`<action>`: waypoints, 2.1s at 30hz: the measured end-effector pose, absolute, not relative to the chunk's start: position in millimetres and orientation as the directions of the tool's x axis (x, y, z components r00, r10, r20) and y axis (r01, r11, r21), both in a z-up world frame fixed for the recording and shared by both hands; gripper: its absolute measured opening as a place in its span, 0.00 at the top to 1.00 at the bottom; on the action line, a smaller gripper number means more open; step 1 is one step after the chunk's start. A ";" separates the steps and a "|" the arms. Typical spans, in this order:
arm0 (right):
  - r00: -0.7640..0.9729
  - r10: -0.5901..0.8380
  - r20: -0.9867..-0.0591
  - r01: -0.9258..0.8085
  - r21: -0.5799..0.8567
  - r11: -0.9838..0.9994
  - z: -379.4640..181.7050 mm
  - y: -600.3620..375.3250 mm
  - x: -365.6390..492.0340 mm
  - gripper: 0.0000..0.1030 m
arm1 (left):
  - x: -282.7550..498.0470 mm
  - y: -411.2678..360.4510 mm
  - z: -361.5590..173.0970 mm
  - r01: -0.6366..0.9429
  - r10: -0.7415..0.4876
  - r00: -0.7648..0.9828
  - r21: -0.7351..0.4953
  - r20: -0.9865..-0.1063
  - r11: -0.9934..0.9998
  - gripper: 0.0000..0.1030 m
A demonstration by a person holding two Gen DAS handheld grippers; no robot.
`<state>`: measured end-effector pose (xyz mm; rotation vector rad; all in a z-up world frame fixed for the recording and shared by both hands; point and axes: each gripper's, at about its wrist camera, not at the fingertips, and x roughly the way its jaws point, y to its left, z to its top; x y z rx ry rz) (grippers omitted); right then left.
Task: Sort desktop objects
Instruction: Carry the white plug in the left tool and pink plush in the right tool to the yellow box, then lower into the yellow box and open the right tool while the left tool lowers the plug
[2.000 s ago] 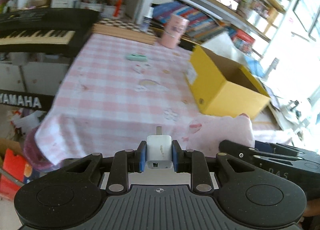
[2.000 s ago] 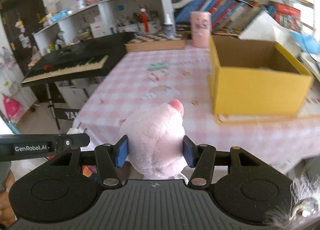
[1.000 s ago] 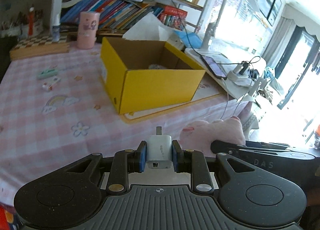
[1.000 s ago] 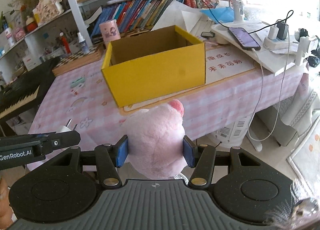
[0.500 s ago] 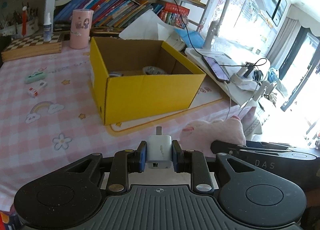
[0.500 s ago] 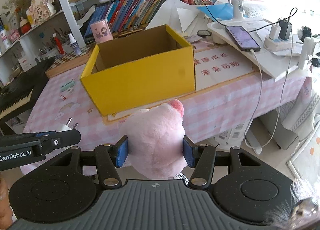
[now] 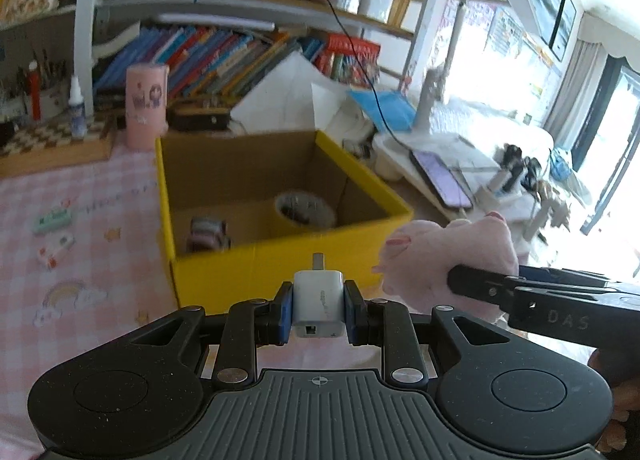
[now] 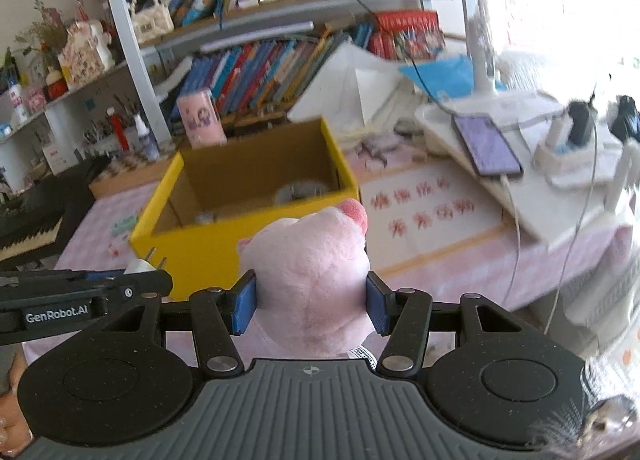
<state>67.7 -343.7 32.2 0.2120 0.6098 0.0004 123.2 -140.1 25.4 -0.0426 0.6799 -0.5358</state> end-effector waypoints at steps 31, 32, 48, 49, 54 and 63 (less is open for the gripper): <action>0.691 0.343 -0.636 -0.318 0.158 0.935 42.9 -330.8 308.1 0.49 | 253.7 -187.9 -24.7 0.238 -0.284 0.617 -0.170 -0.734 0.956 0.77; 0.671 0.345 -0.657 -0.329 0.153 0.932 38.4 -326.2 318.0 0.49 | 254.3 -187.9 -26.7 0.234 -0.284 0.610 -0.174 -0.740 0.956 0.77; 0.559 0.344 -0.755 -0.379 0.136 0.915 1.3 -305.0 364.0 0.42 | 258.4 -192.4 -36.8 0.213 -0.255 0.581 -0.158 -0.773 0.964 0.75; 0.567 0.355 -0.743 -0.383 0.144 0.912 3.2 -305.9 362.3 0.39 | 257.1 -192.6 -35.1 0.214 -0.252 0.587 -0.153 -0.769 0.965 0.75; 0.619 0.380 -0.688 -0.397 0.145 0.907 17.7 -309.5 352.0 0.30 | 246.6 -190.5 -19.0 0.211 -0.227 0.643 -0.116 -0.731 0.971 0.65; 0.782 0.354 -0.512 -0.340 0.126 0.932 58.2 -336.7 294.7 0.29 | 203.1 -159.0 22.9 0.131 -0.141 0.788 -0.061 -0.599 0.990 0.40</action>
